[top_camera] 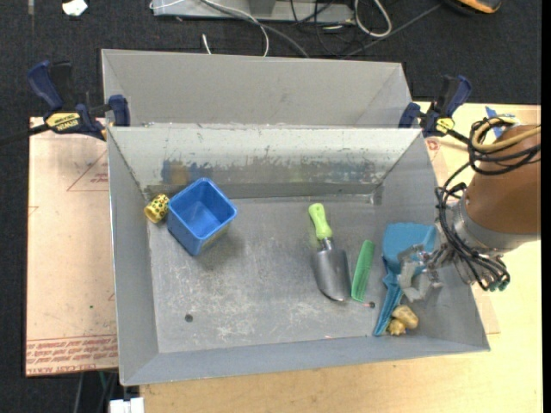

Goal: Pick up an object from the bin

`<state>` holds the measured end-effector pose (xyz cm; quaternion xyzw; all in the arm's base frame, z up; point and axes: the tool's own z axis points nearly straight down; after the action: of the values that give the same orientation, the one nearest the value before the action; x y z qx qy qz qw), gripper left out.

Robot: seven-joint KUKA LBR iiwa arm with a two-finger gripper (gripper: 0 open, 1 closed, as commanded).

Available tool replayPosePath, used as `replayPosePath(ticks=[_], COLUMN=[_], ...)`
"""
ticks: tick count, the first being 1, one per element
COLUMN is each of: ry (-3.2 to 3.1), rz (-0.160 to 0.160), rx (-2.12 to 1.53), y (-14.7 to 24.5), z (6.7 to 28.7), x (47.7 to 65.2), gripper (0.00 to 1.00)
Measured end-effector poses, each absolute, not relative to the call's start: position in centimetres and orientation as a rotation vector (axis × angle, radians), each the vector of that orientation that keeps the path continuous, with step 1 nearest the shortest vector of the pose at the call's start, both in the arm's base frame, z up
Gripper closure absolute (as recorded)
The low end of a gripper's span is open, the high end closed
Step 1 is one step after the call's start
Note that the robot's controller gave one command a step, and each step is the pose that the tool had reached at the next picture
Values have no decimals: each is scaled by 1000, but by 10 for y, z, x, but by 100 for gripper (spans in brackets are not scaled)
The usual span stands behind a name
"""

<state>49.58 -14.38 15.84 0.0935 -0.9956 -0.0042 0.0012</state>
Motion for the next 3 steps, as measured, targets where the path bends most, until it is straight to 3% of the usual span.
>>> replayPosePath(ticks=[1,2,3], ry=[-3125,-3127,-3129], rz=[-14,-13,-15], rx=[294,313,271], y=[-144,-141,-137], z=[158,175,169], x=[496,502,499], gripper=[100,100,100])
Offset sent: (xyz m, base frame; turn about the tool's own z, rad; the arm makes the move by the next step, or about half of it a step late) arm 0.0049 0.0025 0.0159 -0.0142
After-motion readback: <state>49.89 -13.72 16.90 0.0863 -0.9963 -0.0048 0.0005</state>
